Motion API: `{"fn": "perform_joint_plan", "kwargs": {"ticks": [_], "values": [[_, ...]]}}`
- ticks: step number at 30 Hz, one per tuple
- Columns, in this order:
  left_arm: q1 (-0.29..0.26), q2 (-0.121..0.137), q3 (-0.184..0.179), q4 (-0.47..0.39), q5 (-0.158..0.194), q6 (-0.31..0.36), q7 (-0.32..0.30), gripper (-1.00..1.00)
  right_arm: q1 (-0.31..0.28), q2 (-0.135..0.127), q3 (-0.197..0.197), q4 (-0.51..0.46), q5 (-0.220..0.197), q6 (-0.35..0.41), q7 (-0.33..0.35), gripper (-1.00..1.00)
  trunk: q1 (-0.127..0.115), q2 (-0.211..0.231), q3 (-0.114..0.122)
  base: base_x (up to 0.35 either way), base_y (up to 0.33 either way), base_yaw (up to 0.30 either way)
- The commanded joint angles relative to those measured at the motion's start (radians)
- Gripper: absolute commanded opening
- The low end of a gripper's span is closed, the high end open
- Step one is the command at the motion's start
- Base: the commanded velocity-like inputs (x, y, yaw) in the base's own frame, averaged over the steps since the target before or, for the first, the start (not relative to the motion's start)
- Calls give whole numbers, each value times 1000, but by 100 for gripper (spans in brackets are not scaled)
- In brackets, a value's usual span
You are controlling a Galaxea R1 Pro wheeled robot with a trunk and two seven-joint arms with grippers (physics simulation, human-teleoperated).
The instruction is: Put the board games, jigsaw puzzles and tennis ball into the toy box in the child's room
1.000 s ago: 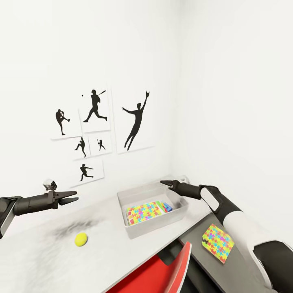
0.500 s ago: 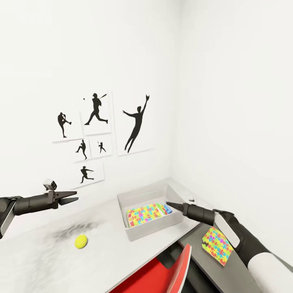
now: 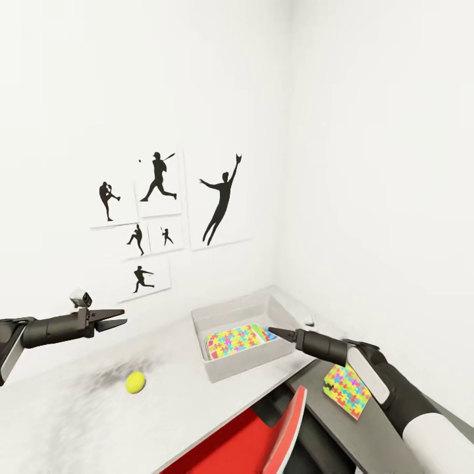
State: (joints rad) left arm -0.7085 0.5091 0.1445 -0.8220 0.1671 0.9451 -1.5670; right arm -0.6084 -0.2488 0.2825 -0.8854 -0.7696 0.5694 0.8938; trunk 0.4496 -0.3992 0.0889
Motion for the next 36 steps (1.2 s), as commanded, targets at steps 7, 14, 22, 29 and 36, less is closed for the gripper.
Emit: {"fn": "perform_joint_plan", "kwargs": {"ticks": [7, 14, 22, 29, 36], "values": [[0, -1, -2, 0, 1, 11, -4, 100, 0, -1, -31, 1, -10, 8, 0, 100, 0, -1, 0, -3, 0, 0], [0, -2, -3, 0, 0, 11, -4, 100, 1, -2, -43, 5, -11, 7, 1, 100, 0, -1, 0, 0, 0, -16], [0, -1, -3, 0, -1, 11, -4, 100, 1, 0, -43, 9, -11, 6, 1, 100, 0, -1, 0, 0, 0, -214], [0, -1, -2, 0, -2, 11, -4, 100, 1, 0, -43, 9, -11, 6, 1, 100, 0, -1, 0, -134, 38, -44], [0, 0, -2, 1, -1, 11, -4, 100, 1, 0, -43, 9, -10, 4, 0, 100, 0, -1, 0, -237, 43, -3]]}}
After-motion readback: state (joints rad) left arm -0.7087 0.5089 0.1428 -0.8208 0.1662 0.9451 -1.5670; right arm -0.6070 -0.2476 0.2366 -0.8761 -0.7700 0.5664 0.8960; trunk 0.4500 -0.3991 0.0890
